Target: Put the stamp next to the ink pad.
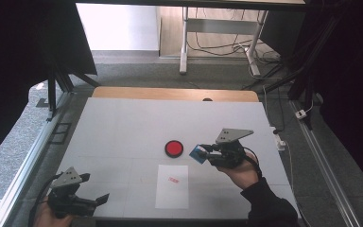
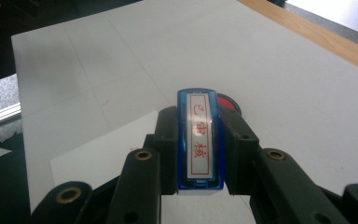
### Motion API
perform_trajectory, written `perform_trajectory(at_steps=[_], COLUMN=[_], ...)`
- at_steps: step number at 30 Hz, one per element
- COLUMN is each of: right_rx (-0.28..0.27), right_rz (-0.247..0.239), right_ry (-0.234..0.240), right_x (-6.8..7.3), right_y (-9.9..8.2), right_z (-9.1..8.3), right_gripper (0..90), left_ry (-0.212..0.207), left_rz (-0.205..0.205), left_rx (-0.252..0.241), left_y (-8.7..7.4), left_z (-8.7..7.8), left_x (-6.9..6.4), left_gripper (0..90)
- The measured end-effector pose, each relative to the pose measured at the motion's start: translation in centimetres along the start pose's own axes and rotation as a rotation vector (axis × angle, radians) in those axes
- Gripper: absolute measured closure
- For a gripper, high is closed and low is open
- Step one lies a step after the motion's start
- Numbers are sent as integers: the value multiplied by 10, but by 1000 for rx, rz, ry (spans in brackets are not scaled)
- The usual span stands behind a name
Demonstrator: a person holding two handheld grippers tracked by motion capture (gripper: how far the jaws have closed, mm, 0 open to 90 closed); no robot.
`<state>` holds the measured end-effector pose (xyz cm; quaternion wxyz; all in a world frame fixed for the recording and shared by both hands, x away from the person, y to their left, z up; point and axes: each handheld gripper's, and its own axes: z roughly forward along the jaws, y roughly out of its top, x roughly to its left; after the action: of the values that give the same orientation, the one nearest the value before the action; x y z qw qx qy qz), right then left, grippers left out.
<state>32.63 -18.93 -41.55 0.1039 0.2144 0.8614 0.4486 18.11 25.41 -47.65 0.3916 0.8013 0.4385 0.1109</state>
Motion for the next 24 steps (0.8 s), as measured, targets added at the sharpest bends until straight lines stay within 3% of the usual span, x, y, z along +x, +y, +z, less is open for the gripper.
perform_trajectory(at_steps=[19,24], right_rx=[51,74], right_rz=[44,79], right_ry=[-125,-150], right_x=[-28,-37], right_y=[-26,-33], right_z=[-10,-9], right_gripper=[713,714], left_ry=[9,9], left_rz=[-16,-12], left_rx=[-1,1], left_y=[0,0], left_z=[0,0], left_x=[1,1], left_gripper=[0,0])
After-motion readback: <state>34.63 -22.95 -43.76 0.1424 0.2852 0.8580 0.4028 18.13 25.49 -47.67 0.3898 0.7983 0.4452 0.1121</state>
